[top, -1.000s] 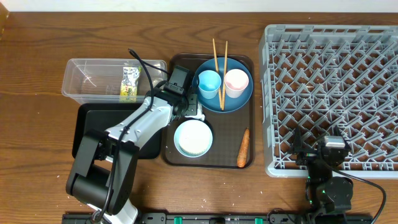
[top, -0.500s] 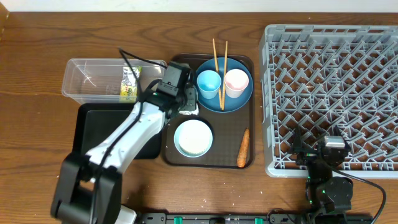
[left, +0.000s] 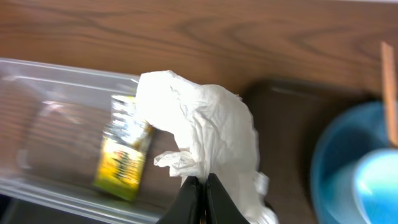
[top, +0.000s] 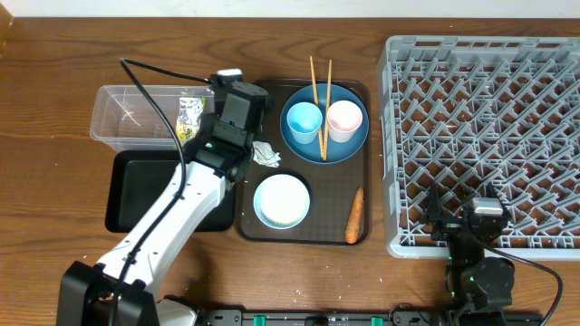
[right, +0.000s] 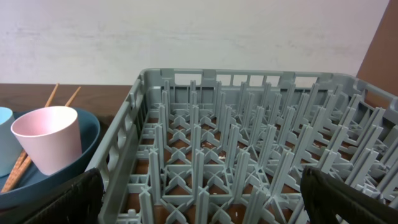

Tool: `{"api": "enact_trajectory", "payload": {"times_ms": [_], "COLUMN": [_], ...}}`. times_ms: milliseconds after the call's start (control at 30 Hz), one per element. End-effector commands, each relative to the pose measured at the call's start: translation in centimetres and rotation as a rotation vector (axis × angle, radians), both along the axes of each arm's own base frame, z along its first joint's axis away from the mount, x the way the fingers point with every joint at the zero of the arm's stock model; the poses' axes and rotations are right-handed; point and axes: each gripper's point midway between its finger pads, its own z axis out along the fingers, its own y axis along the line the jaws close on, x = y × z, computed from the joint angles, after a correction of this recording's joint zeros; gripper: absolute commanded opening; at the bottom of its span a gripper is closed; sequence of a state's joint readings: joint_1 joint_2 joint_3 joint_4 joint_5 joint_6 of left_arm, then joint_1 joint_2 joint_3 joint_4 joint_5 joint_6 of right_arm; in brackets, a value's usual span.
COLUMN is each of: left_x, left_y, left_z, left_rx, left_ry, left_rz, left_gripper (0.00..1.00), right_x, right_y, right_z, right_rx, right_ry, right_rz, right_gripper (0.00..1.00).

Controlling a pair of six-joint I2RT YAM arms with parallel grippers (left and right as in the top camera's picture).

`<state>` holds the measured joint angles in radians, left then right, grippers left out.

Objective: Sort waste into correct bins and load items into the dishwasher rack

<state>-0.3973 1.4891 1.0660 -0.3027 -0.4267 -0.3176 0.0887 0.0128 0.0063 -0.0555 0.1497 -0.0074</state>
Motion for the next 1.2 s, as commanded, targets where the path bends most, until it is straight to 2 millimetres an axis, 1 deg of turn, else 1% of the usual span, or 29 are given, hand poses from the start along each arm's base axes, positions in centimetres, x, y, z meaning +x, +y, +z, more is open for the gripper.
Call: {"api": "enact_trajectory", "payload": {"times_ms": [0, 67, 167, 233, 300, 400, 533, 700, 767, 833, 900, 933, 967, 1033, 1167], "left_x": [0.2, 0.4, 0.4, 0.6, 0.8, 1.0, 1.0, 1.1, 1.0, 1.0, 0.8, 0.8, 0.8, 0.8, 0.8], "left_y": [3.8, 5.2, 7.3, 7.8, 7.8, 7.7, 7.5, 6.4, 6.2, 6.3, 6.3, 6.3, 6.3, 6.3, 6.3], "left_z": [0.4, 0.1, -0.9, -1.9, -2.9, -3.8, -4.1, -4.6, -4.6, -4.7, -4.8, -4.8, -4.8, -4.8, -4.7], "left_rx": [0.084, 0.083, 0.027, -0.016, -0.048, -0.062, -0.066, -0.114, -0.121, -0.119, -0.117, -0.117, -0.117, -0.117, -0.118], "left_ry": [-0.029, -0.022, -0.021, -0.001, 0.028, 0.049, 0.058, 0.08, 0.084, 0.088, 0.094, 0.095, 0.095, 0.095, 0.092], "left_rz": [0.133, 0.171, 0.273, 0.295, 0.281, 0.273, 0.267, 0.223, 0.217, 0.218, 0.219, 0.219, 0.219, 0.219, 0.218], "left_gripper": [0.06, 0.06, 0.06, 0.06, 0.06, 0.06, 0.06, 0.08, 0.09, 0.13, 0.32, 0.4, 0.44, 0.49, 0.5], "right_x": [0.0, 0.0, 0.0, 0.0, 0.0, 0.0, 0.0, 0.0, 0.0, 0.0, 0.0, 0.0, 0.0, 0.0, 0.0], "right_y": [-0.3, -0.3, -0.3, -0.3, -0.3, -0.3, -0.3, -0.3, -0.3, -0.3, -0.3, -0.3, -0.3, -0.3, -0.3], "right_z": [-0.1, -0.1, -0.1, -0.1, -0.1, -0.1, -0.1, -0.1, -0.1, -0.1, -0.1, -0.1, -0.1, -0.1, -0.1], "right_rx": [0.006, 0.006, 0.006, 0.006, 0.006, 0.006, 0.006, 0.006, 0.006, 0.006, 0.006, 0.006, 0.006, 0.006, 0.006], "right_ry": [0.003, 0.003, 0.003, 0.003, 0.003, 0.003, 0.003, 0.003, 0.003, 0.003, 0.003, 0.003, 0.003, 0.003, 0.003], "right_rz": [-0.015, -0.015, -0.015, -0.015, -0.014, -0.014, -0.015, -0.014, -0.015, -0.015, -0.015, -0.014, -0.015, -0.015, -0.015], "right_gripper": [0.99, 0.99, 0.99, 0.99, 0.99, 0.99, 0.99, 0.99, 0.99, 0.99, 0.99, 0.99, 0.99, 0.99, 0.99]}}
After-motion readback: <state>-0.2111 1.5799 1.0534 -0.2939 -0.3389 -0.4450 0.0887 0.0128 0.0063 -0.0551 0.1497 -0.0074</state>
